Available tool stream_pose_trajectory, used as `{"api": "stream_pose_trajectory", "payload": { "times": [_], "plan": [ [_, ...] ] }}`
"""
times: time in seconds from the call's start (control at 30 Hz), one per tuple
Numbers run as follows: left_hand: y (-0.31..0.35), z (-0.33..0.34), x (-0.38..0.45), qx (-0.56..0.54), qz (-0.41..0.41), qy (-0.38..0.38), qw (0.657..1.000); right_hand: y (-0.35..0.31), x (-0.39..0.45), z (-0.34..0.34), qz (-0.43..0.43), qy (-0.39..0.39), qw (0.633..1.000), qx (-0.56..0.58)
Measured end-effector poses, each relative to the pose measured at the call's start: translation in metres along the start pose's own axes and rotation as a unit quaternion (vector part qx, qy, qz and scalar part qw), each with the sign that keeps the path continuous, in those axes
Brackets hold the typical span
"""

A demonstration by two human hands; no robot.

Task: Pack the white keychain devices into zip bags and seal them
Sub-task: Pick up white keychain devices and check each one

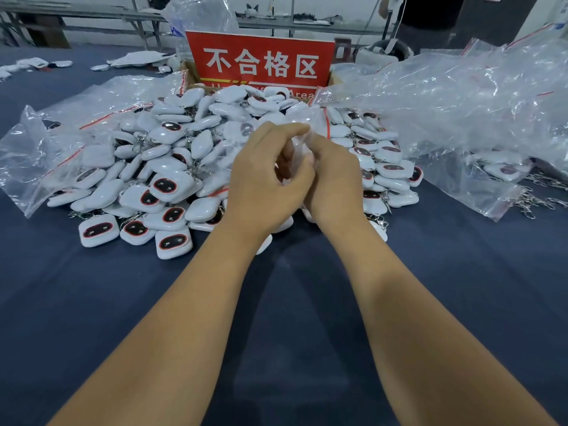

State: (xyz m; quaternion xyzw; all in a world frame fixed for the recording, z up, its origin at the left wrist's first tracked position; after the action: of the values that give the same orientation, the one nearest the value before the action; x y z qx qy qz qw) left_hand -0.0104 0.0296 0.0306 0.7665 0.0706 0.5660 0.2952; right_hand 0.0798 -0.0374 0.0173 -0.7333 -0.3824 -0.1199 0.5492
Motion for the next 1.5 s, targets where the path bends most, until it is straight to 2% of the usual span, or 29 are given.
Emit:
{"api": "stream_pose_trajectory", "payload": {
  "times": [0.07, 0.23, 0.3, 0.37, 0.4, 0.47, 0.53, 0.67, 0.73, 0.83, 0.9, 0.97, 1.07, 1.13, 1.23, 1.37, 1.5],
  "plan": [
    [0.001, 0.002, -0.001, 0.002, -0.004, -0.003, 1.0, 0.003, 0.002, 0.0, 0.008, 0.0, 1.0, -0.011],
    [0.001, -0.02, 0.004, 0.015, -0.005, 0.105, 0.994, -0.001, 0.005, -0.001, -0.016, 0.014, 0.996, -0.092],
    [0.004, -0.022, 0.004, 0.001, -0.001, 0.117, 0.993, -0.003, 0.005, 0.0, -0.017, 0.015, 0.99, -0.136],
    [0.009, -0.019, 0.003, 0.0, 0.015, 0.105, 0.994, -0.004, 0.004, 0.005, -0.022, -0.016, 0.987, -0.156],
    [0.011, -0.017, 0.002, 0.005, 0.027, 0.094, 0.995, -0.005, 0.003, 0.008, -0.024, -0.035, 0.992, -0.121],
    [0.013, -0.013, 0.001, 0.024, 0.042, 0.075, 0.996, -0.011, -0.001, 0.013, 0.011, -0.071, 0.995, 0.067],
    [0.012, -0.009, 0.001, 0.054, 0.032, 0.055, 0.996, -0.01, -0.003, 0.017, 0.043, -0.102, 0.969, 0.221],
    [-0.009, -0.004, 0.002, 0.106, -0.061, -0.005, 0.993, 0.001, 0.0, 0.024, 0.115, -0.11, 0.953, 0.258],
    [-0.023, -0.004, 0.003, 0.144, -0.101, -0.026, 0.984, 0.009, 0.003, 0.02, 0.15, -0.074, 0.954, 0.247],
    [-0.04, -0.011, 0.005, 0.187, -0.158, -0.012, 0.97, 0.017, 0.009, 0.004, 0.167, -0.002, 0.952, 0.257],
    [-0.046, -0.015, 0.005, 0.203, -0.173, -0.008, 0.964, 0.021, 0.01, -0.014, 0.152, 0.059, 0.973, 0.166],
    [-0.047, -0.018, 0.006, 0.197, -0.17, -0.002, 0.966, 0.019, 0.009, -0.026, 0.123, 0.078, 0.989, 0.03],
    [-0.037, -0.022, 0.007, 0.202, -0.131, 0.025, 0.97, 0.018, 0.01, -0.018, 0.078, 0.01, 0.989, -0.122],
    [-0.025, -0.021, 0.008, 0.24, -0.086, 0.028, 0.967, 0.022, 0.009, -0.006, 0.071, -0.052, 0.971, -0.222],
    [-0.018, -0.016, 0.008, 0.286, -0.043, 0.011, 0.957, 0.024, 0.004, 0.003, 0.04, -0.087, 0.957, -0.274],
    [-0.025, -0.019, 0.006, 0.281, -0.091, 0.021, 0.955, 0.023, 0.001, 0.012, -0.023, -0.104, 0.936, -0.336],
    [-0.023, -0.024, 0.006, 0.248, -0.098, 0.047, 0.963, 0.02, 0.006, 0.011, -0.034, -0.082, 0.936, -0.339]
  ]
}}
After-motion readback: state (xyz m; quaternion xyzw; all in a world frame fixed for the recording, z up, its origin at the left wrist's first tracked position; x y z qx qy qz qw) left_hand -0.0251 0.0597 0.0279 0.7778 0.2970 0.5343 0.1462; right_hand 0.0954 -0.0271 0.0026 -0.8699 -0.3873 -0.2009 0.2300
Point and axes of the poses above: each hand's wrist, its own x-axis towards the middle knuckle, its own z-axis out of the palm, y = z × x, the point moved 7 cm from there along x, towards the middle knuckle, and after that the axes turned 4 degrees about y, right-handed, at the moved point
